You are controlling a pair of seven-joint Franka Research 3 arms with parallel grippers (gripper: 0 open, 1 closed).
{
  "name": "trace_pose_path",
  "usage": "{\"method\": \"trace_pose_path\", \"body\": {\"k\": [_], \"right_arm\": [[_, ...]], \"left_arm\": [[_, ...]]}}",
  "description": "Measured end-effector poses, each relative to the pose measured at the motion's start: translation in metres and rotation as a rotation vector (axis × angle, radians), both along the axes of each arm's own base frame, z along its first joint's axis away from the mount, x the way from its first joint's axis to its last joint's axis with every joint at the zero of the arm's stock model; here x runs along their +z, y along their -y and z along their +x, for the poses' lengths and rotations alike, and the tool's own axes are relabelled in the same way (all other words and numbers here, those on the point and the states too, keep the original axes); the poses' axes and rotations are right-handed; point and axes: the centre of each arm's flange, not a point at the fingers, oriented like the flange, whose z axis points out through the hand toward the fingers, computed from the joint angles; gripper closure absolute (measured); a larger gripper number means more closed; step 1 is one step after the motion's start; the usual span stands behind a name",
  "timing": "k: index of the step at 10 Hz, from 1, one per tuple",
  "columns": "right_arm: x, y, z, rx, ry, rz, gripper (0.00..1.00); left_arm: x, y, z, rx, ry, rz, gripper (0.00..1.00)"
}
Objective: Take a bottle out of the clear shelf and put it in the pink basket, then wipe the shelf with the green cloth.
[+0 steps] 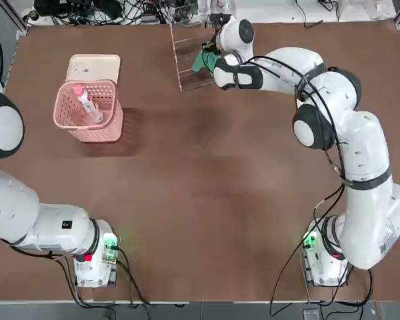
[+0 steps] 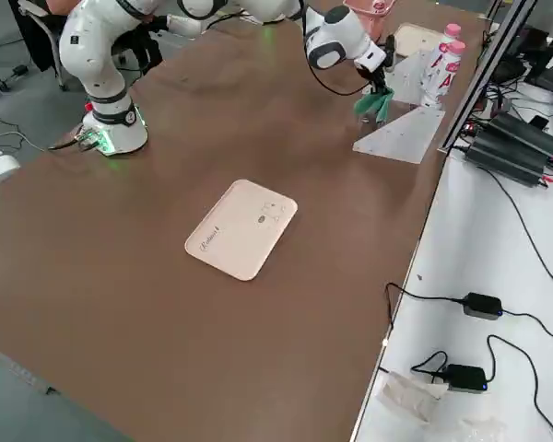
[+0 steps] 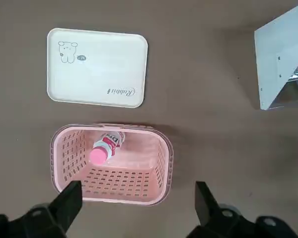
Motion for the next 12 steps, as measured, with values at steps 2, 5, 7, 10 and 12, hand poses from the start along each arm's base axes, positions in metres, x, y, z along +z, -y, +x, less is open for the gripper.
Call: {"method": "trace_pose_path", "body": {"k": [2,5,7,10,12], "right_arm": [[-0.001,0.005,0.003,0.023,0.014,-0.024,0.95],[-0.002,0.027,0.017,0.059,0.04,-0.076,0.95],[-0.009,0.053,0.032,0.053,0.009,-0.113,0.95],[-0.012,0.053,0.031,0.003,-0.032,-0.077,0.95],[-0.01,0.044,0.026,-0.012,-0.083,-0.066,0.95]], "left_arm": [[0.0,0.0,0.0,0.0,0.0,0.0,0.0],[0.0,0.0,0.0,0.0,0.0,0.0,0.0],[0.0,0.0,0.0,0.0,0.0,0.0,0.0],[0.0,0.0,0.0,0.0,0.0,0.0,0.0],[0.0,0.0,0.0,0.0,0.0,0.0,0.0]]}}
